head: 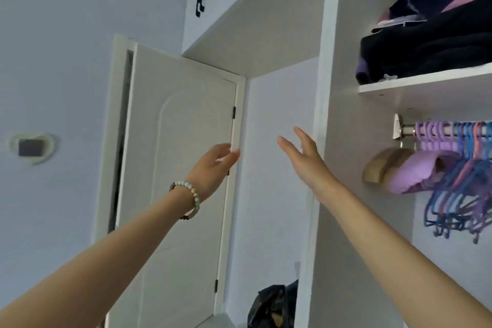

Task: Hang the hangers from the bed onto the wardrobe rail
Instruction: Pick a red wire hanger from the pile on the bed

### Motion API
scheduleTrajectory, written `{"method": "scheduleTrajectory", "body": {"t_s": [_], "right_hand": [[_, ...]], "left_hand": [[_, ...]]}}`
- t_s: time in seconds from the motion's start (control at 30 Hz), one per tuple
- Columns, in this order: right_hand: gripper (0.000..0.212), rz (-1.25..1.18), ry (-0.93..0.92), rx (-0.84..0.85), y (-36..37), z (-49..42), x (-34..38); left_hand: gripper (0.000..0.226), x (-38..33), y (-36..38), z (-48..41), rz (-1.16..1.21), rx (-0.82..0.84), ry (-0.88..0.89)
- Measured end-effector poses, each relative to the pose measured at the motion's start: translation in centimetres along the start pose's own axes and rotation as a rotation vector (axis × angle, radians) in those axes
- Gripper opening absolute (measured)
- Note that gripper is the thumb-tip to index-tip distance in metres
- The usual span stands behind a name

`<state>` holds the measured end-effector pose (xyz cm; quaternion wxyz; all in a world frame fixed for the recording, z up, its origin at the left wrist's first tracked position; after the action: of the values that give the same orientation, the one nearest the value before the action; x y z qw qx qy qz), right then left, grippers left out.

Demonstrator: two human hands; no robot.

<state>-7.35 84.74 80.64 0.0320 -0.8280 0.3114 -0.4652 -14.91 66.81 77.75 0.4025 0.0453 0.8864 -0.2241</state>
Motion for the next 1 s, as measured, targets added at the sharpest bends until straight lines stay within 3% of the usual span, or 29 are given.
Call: {"method": "scheduleTrajectory", "body": {"t_s": [0.27, 0.5, 0.77, 1.0], "right_hand": [[0.069, -0.003, -0.002, 0.345, 24.6, 0.7, 0.7], [0.074, 0.037, 0.035, 0.673, 46.4, 7.0, -1.8], [0.077, 0.141, 0.152, 1.033, 66.7, 22.3, -9.9], [0.081, 0.201, 0.332, 1.242, 76.8, 37.5, -18.4]], "left_hand": [[0.062, 13.7, -18.1, 10.7, -0.227, -0.158, -0.278], [0.066, 25.9, -29.6, 25.5, -0.417, -0.212, -0.599], [0.066, 39.8, -35.3, 47.0, -0.465, -0.174, -1.045], [0.066, 48.4, -34.9, 64.9, -0.406, -0.146, -1.387]]}}
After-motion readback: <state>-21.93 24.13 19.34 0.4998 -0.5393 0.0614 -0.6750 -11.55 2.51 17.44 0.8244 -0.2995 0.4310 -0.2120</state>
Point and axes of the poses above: each hand's wrist, its own z-axis away from the middle knuckle, its own y-axis out of the palm, x = y × z, the point moved 3 cm from there along -z, towards the middle knuckle, and after that the axes turned 7 degrees about x, right-handed, at the moved point
